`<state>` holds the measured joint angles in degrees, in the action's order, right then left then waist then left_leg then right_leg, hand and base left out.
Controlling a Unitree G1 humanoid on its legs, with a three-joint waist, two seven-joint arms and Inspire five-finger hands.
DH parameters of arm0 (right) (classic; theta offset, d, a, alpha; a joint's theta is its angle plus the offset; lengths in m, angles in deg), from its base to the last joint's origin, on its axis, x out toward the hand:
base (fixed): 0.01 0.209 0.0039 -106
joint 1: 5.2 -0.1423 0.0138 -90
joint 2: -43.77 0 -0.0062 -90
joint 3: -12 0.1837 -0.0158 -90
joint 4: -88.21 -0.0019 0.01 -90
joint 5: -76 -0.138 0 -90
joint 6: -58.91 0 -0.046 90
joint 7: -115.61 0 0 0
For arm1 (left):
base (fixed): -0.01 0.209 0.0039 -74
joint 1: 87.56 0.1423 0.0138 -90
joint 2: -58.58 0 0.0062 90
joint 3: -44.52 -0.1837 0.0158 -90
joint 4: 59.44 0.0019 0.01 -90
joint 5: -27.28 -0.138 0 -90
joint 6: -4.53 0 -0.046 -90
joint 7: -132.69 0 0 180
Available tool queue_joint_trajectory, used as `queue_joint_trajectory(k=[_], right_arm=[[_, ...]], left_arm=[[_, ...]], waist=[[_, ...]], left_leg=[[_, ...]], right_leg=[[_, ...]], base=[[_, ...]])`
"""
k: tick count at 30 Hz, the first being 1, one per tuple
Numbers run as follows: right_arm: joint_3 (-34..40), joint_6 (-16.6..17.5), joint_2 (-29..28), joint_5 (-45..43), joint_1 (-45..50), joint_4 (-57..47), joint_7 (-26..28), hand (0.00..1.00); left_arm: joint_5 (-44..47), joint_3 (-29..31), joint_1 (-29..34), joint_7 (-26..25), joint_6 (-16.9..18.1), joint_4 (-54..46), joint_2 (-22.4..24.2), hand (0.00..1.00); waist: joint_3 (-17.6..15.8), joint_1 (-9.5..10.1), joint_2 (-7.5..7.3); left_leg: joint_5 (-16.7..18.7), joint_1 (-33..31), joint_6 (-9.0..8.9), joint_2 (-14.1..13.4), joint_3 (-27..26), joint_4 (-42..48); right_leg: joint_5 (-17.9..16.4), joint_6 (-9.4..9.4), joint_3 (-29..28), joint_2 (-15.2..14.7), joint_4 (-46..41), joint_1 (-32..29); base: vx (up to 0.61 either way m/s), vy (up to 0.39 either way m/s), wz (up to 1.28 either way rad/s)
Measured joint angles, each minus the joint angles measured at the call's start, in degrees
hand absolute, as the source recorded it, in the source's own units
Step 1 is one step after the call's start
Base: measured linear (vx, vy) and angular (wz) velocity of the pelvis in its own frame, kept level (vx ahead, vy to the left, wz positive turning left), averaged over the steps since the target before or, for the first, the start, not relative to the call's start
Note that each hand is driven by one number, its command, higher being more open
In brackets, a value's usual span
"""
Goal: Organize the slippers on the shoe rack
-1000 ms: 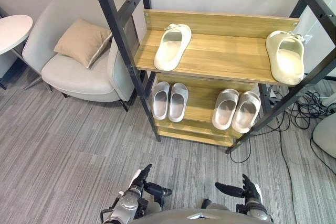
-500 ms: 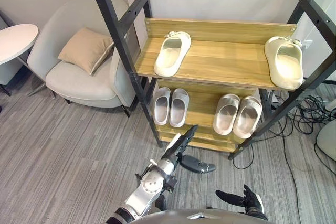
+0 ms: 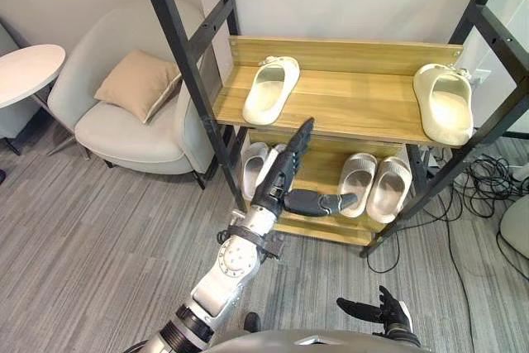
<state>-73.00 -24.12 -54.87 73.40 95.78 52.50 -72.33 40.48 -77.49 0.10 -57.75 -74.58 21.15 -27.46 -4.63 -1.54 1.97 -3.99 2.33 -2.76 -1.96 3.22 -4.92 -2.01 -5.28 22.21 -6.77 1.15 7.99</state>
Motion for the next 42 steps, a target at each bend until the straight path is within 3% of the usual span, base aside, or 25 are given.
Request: queue_joint_trajectory(k=[12, 17, 21, 31, 42], right_arm=[[-0.25, 0.00, 0.04, 0.02, 0.32, 0.28, 0.26, 1.00], [-0.89, -0.02, 0.21, 0.05, 1.12, 0.27, 0.44, 1.00], [-1.24, -0.12, 0.52, 0.06, 1.17, -1.11, 0.50, 1.00], [-1.24, -0.11, 0.56, -0.14, 1.01, -3.09, 1.56, 1.00], [-1.34, -0.02, -0.24, -2.01, 1.02, -3.52, 1.69, 1.00]], left_arm=[[-0.55, 3.07, -10.06, -3.59, 1.60, -4.62, 1.42, 1.00], [-2.66, 7.62, -17.11, -4.84, 1.62, 0.94, 1.11, 1.00], [-4.99, 10.90, -21.63, -5.90, 1.51, 11.52, -3.08, 1.00], [-5.53, 16.78, -25.66, -6.06, -1.50, 26.98, -13.69, 1.00], [-7.62, 19.50, -30.55, -6.76, -1.58, 27.79, -17.01, 1.00]], waist=[[1.59, -0.09, -1.02], [1.80, -0.31, -1.03], [1.80, -2.14, -1.04], [0.53, -2.53, -1.70], [-0.70, -3.11, -0.96]], left_leg=[[0.17, -0.07, 0.06, -0.05, -0.76, 0.01], [0.20, -0.28, 0.02, -0.23, -0.94, 0.00], [0.24, -0.60, -0.05, -0.24, -1.14, 0.00], [0.40, -1.87, -0.28, -0.61, -3.15, 0.01], [0.40, -3.19, -0.28, -0.57, -4.43, 0.01]], right_leg=[[-0.76, 0.12, -0.97, -0.20, -1.66, -1.12], [-1.13, 0.24, -1.23, -0.16, -2.33, -1.91], [-1.00, 0.31, -1.37, -0.02, -1.90, -2.30], [0.80, 0.72, -3.56, 0.55, 0.41, -3.87], [2.67, 0.82, -5.01, 0.70, 2.21, -5.23]], base=[[0.00, 0.003, -0.03], [0.00, -0.001, -0.02], [0.00, 0.000, -0.01], [0.01, 0.005, -0.13], [-0.02, 0.019, -0.07]])
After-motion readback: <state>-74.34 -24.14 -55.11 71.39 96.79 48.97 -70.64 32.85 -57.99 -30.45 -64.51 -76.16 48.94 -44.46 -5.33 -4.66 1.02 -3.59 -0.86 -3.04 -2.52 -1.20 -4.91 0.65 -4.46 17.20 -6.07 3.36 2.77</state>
